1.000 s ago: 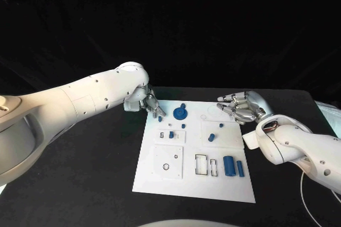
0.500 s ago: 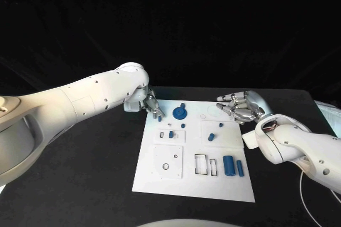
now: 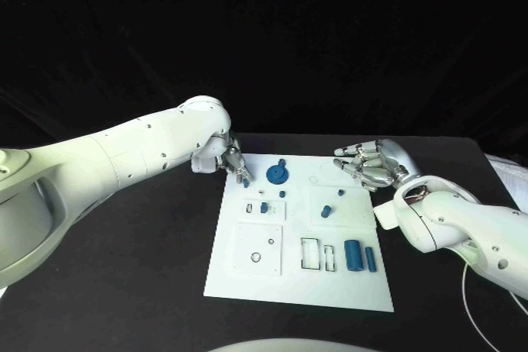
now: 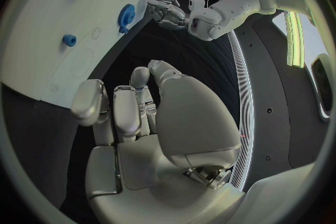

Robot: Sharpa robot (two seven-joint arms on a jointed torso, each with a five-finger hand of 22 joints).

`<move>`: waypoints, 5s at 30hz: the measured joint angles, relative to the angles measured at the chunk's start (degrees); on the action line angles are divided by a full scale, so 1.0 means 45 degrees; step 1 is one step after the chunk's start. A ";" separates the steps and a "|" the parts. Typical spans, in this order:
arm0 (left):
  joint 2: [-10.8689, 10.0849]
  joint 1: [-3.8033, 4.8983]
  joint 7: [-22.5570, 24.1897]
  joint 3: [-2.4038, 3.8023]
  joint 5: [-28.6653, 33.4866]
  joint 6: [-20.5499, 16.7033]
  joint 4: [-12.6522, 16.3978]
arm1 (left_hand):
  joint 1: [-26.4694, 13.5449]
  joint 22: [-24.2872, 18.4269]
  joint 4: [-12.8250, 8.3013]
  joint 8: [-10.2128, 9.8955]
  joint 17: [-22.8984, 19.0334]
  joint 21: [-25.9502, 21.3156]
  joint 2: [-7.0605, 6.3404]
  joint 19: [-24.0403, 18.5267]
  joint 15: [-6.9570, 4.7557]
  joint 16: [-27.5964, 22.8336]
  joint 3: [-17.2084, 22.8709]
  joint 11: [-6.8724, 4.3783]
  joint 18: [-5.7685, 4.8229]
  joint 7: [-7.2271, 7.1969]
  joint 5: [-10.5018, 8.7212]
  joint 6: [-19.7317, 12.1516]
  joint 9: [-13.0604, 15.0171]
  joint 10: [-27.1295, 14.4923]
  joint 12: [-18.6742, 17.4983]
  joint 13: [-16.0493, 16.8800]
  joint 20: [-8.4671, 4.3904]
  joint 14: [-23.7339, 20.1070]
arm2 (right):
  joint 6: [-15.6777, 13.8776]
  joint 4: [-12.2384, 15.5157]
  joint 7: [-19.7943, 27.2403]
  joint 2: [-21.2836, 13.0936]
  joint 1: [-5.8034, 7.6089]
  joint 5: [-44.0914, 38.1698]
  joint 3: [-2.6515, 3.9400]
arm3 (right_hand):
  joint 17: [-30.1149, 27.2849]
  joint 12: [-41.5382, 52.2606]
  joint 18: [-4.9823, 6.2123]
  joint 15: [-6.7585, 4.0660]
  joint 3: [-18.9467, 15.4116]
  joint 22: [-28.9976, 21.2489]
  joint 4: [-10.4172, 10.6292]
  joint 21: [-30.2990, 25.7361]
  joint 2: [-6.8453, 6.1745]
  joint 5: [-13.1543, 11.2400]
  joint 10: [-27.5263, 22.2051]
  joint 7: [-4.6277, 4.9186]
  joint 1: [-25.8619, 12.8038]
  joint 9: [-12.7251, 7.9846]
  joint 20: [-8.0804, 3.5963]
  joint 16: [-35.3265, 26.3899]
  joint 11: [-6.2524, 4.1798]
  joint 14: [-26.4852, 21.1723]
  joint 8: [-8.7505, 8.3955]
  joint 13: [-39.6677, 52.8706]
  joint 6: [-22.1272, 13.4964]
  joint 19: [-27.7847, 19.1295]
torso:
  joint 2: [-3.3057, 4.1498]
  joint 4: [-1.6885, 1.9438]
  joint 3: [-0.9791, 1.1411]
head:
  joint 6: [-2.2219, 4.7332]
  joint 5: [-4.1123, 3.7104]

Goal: Assemble the parts on the task board

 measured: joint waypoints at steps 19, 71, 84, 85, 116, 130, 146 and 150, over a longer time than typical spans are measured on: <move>0.0046 -0.0042 -0.0020 0.0000 0.0003 0.0008 -0.0013 | -0.0001 -0.0001 0.0000 0.0000 0.0010 0.0082 0.0001 0.0000 0.0000 0.0000 0.0000 0.0000 -0.0001 -0.0035 0.0000 0.0035 0.0112 0.0091 0.0059 0.0087 0.0001 0.0000 | 0.0006 0.0001 -0.0008 0.0004 -0.0002 -0.0001 0.0000 | 0.0000 0.0000 0.0000 0.0000 0.0000 0.0000 0.0000 0.0000 0.0000 -0.0001 0.0012 -0.0006 0.0000 0.0000 0.0000 0.0000 0.0012 0.0000 0.0000 0.0001 0.0005 0.0000 | -0.0002 0.0000 0.0002 | -0.0055 0.0011; -0.2408 -0.0061 0.0477 0.0035 0.1548 -0.1787 0.3900 | 0.1668 0.0004 -0.1611 0.0172 0.0003 0.0081 0.0327 -0.0047 -0.0088 0.0000 0.2351 -0.0070 -0.0001 0.0000 0.0355 -0.0370 0.0897 0.0618 -0.0090 -0.0012 -0.0045 -0.0001 | 0.0015 -0.0012 -0.0004 -0.0003 -0.0039 0.0002 0.0000 | -0.0001 0.0000 0.0000 0.0000 0.0000 0.0000 0.0000 0.0001 0.0000 -0.0002 -0.0023 -0.0008 0.0000 0.0000 0.0000 0.0000 -0.0023 0.0000 0.0000 -0.0026 0.0007 0.0000 | -0.0042 0.0035 0.0011 | -0.0162 -0.0009; -0.3210 -0.0570 0.0218 -0.0115 0.1973 -0.3083 0.5259 | 0.1499 0.0003 -0.1690 0.0172 0.0002 0.0136 0.0160 -0.0047 -0.0087 0.0000 0.2675 -0.0091 -0.0001 -0.0026 0.0626 -0.0340 0.1184 0.0730 -0.0036 0.0050 -0.0045 -0.0001 | 0.0014 -0.0001 -0.0004 -0.0050 -0.0039 0.0006 0.0000 | -0.0001 0.0000 0.0000 0.0000 0.0000 0.0000 0.0000 0.0001 0.0000 -0.0002 -0.0009 -0.0008 0.0000 0.0000 0.0000 0.0000 -0.0009 0.0000 0.0000 -0.0025 0.0008 0.0000 | -0.0050 0.0065 0.0020 | -0.0229 0.0027; -0.3225 -0.0608 0.0197 -0.0121 0.1967 -0.3128 0.5299 | 0.1499 0.0003 -0.1691 0.0172 0.0002 0.0136 0.0160 -0.0047 -0.0087 0.0000 0.2676 -0.0091 0.0000 -0.0026 0.0634 -0.0340 0.1184 0.0730 -0.0036 0.0049 -0.0044 -0.0001 | 0.0014 0.0000 -0.0004 -0.0051 -0.0039 0.0006 0.0000 | -0.0001 0.0000 -0.0001 0.0000 0.0000 0.0000 0.0000 0.0001 0.0000 -0.0002 -0.0004 -0.0008 0.0000 0.0000 0.0000 0.0000 -0.0004 0.0000 0.0000 -0.0025 0.0008 0.0000 | -0.0049 0.0061 0.0020 | -0.0239 0.0032; -0.3092 -0.0861 -0.0041 -0.0170 0.1218 -0.2675 0.5332 | 0.1091 0.0001 -0.1862 0.0269 0.0001 0.0135 -0.0246 -0.0047 -0.0086 0.0000 0.3091 -0.0135 -0.0001 -0.0044 0.1343 -0.0318 0.2029 0.0776 -0.0036 0.0002 -0.0044 -0.0002 | 0.0015 0.0040 -0.0007 -0.0088 -0.0040 0.0013 0.0000 | -0.0017 -0.0067 0.0000 0.0000 0.0036 -0.0036 0.0036 0.0001 0.0000 -0.0003 -0.0048 -0.0008 0.0000 0.0000 0.0000 0.0000 0.0044 0.0000 0.0000 -0.0069 0.0008 0.0000 | -0.0035 0.0037 0.0024 | -0.0372 0.0118; -0.3023 -0.0865 -0.0048 -0.0168 0.0815 -0.2538 0.5361 | 0.1017 0.0000 -0.1934 0.0227 0.0000 0.0135 -0.0318 -0.0047 -0.0086 0.0000 0.3163 -0.0133 0.0000 -0.0045 0.1376 -0.0317 0.2205 0.0774 -0.0037 -0.0012 -0.0044 -0.0002 | 0.0015 0.0053 -0.0006 -0.0093 -0.0040 0.0013 0.0000 | -0.0017 -0.0067 0.0000 0.0000 0.0036 -0.0036 0.0036 0.0001 0.0000 -0.0003 -0.0047 -0.0008 0.0000 0.0000 0.0000 0.0000 0.0044 0.0000 0.0000 -0.0068 0.0008 0.0000 | -0.0040 0.0049 0.0026 | -0.0424 0.0107; -0.2931 -0.0873 -0.0057 -0.0159 0.0506 -0.2234 0.5360 | 0.0693 -0.0001 -0.1937 0.0357 0.0000 0.0252 -0.0373 -0.0013 -0.0086 0.0000 0.3166 -0.0183 -0.0001 -0.0086 0.2319 -0.0276 0.2661 0.0911 -0.0004 0.0093 -0.0105 -0.0002 | 0.0015 0.0095 -0.0006 -0.0117 -0.0041 0.0017 0.0000 | -0.0015 -0.0067 0.0000 0.0000 0.0036 -0.0035 0.0036 0.0001 0.0000 -0.0003 -0.0046 -0.0008 0.0000 0.0000 0.0000 0.0000 0.0045 0.0000 0.0000 -0.0067 0.0008 0.0000 | -0.0037 0.0040 0.0026 | -0.0494 0.0117; -0.2915 -0.0880 -0.0068 -0.0154 0.0467 -0.2216 0.5351 | 0.0591 -0.0001 -0.1966 0.0359 0.0000 0.0252 -0.0371 -0.0046 -0.0099 0.0000 0.3195 -0.0232 -0.0002 -0.0115 0.2408 -0.0246 0.2733 0.0961 0.0012 0.0109 -0.0137 0.0011 | 0.0015 0.0109 -0.0006 -0.0125 -0.0041 0.0017 0.0000 | -0.0015 -0.0067 -0.0001 0.0000 0.0036 -0.0035 0.0036 0.0001 0.0000 -0.0003 -0.0045 -0.0009 0.0000 0.0000 0.0000 0.0000 0.0045 0.0000 0.0000 -0.0067 0.0008 0.0000 | -0.0037 0.0038 0.0026 | -0.0513 0.0115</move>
